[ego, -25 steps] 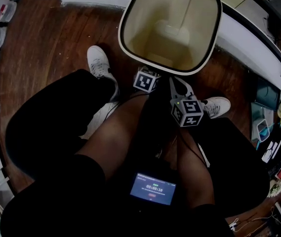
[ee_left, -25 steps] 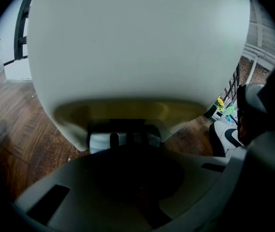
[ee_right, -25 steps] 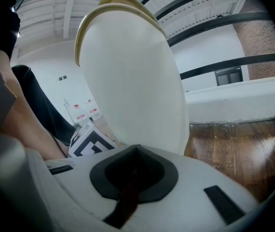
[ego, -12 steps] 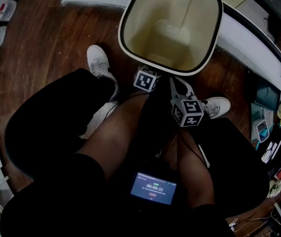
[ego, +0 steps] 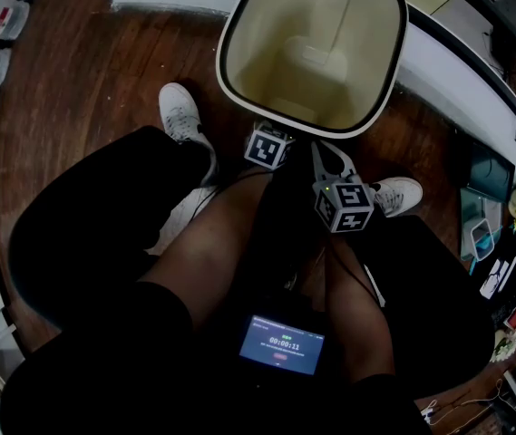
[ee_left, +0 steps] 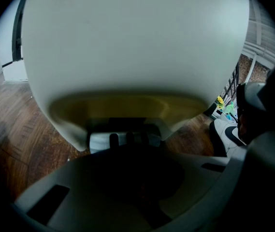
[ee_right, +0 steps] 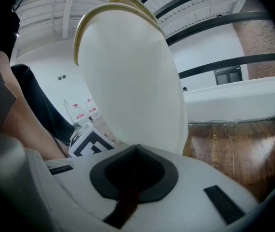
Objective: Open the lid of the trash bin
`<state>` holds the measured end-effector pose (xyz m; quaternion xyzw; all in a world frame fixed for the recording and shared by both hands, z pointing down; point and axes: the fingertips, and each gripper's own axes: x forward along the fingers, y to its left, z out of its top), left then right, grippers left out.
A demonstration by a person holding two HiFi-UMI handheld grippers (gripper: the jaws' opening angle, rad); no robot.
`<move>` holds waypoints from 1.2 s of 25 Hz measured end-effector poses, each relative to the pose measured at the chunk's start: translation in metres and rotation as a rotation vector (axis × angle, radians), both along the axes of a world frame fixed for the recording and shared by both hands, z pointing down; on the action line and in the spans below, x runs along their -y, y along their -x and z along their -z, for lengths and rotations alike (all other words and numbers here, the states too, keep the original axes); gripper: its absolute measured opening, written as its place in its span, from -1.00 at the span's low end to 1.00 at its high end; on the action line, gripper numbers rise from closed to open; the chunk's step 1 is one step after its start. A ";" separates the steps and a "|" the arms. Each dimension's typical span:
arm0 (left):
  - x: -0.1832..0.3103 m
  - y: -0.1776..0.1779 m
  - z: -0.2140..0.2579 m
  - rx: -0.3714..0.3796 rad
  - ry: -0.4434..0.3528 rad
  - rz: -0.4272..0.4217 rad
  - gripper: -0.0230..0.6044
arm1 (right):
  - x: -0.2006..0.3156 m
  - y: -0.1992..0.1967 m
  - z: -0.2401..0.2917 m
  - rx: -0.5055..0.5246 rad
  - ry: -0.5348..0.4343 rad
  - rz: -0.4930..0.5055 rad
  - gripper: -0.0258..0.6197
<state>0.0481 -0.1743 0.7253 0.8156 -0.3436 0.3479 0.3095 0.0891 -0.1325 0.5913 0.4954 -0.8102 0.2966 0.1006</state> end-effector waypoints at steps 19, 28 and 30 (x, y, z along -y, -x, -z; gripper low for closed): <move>0.001 -0.004 0.001 -0.033 -0.008 0.002 -0.87 | 0.001 -0.001 0.001 -0.007 -0.007 -0.003 -0.91; -0.002 -0.005 0.002 -0.064 -0.009 -0.006 -0.87 | -0.001 -0.002 0.000 -0.001 -0.001 -0.010 -0.91; -0.002 -0.004 0.003 -0.059 -0.014 -0.005 -0.87 | 0.000 -0.002 0.000 -0.001 -0.003 -0.010 -0.91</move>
